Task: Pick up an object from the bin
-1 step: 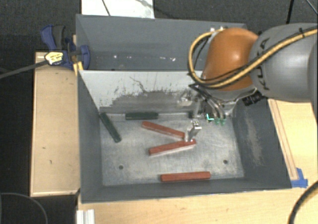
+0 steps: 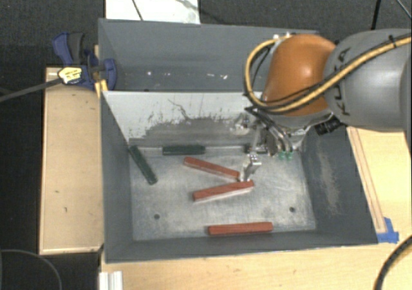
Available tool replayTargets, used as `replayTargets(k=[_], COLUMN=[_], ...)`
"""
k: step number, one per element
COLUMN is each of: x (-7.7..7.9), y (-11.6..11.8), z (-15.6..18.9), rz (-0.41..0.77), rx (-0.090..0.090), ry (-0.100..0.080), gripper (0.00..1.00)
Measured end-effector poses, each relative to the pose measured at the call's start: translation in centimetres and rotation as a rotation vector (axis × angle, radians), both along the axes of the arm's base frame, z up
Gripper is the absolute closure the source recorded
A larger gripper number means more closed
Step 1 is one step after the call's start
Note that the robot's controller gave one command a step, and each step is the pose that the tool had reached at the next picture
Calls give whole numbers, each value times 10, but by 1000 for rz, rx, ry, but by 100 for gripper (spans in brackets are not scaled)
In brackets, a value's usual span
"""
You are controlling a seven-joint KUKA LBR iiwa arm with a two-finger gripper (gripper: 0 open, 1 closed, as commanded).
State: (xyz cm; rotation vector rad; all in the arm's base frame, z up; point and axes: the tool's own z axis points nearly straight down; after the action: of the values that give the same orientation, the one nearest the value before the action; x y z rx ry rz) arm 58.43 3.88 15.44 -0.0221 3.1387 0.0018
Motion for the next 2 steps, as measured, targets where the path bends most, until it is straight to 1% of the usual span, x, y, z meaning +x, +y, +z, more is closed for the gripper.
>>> replayTargets(k=[1,2], x=[2,2], y=[43,43], z=[-72,-72], rz=[32,32], rx=[-1,0], ry=[-3,-7], gripper=[0,0])
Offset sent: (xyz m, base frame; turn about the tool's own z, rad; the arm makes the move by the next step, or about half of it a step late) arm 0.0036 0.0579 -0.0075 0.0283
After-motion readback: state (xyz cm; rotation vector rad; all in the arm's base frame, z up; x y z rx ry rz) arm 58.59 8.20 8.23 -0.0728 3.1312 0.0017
